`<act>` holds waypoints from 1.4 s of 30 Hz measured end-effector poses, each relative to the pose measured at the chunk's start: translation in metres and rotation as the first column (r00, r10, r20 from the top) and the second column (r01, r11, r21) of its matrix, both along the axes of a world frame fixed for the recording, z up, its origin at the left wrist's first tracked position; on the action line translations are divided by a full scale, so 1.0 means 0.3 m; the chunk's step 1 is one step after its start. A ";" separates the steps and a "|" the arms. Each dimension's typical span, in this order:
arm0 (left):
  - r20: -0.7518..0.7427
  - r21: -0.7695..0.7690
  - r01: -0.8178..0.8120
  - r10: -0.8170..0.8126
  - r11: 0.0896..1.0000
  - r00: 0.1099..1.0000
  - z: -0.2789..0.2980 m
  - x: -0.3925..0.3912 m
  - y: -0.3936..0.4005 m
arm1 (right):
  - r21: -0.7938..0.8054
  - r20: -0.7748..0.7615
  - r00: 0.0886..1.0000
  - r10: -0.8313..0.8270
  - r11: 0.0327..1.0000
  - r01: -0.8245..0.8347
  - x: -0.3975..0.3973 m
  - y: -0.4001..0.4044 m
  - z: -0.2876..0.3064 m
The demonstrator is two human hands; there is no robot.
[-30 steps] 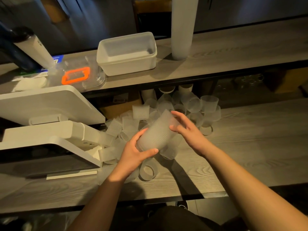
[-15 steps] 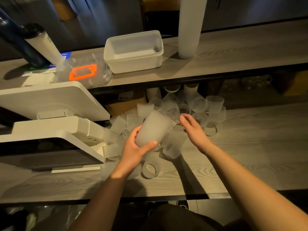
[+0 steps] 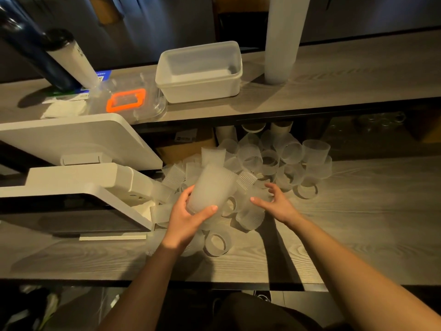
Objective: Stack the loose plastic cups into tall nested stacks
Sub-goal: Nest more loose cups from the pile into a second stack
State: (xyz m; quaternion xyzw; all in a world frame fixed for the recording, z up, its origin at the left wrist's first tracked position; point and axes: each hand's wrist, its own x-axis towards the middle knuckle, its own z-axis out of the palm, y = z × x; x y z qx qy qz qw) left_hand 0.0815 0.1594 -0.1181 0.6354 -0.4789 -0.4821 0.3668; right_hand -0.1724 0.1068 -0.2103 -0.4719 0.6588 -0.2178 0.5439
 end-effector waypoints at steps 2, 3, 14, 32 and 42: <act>-0.009 0.007 -0.013 0.013 1.000 1.000 0.002 0.000 -0.002 | 0.000 -0.037 0.999 -0.024 1.000 0.024 0.007 -0.008 0.002; -0.011 0.009 -0.019 0.019 1.000 1.000 0.002 0.001 -0.003 | 0.001 -0.041 0.999 -0.023 1.000 0.023 0.008 -0.012 0.003; 0.019 0.008 0.020 -0.020 1.000 1.000 -0.012 -0.004 -0.009 | -0.067 0.136 0.964 -0.228 0.969 0.238 -0.027 -0.034 0.061; 0.184 -0.025 0.272 -0.263 0.962 0.947 -0.010 -0.047 -0.034 | -0.262 0.327 0.945 -0.001 0.961 0.091 -0.008 -0.031 0.265; 0.190 -0.025 0.288 -0.278 0.957 0.942 0.001 -0.043 -0.023 | -0.319 0.331 0.943 0.042 0.945 0.070 0.028 0.012 0.286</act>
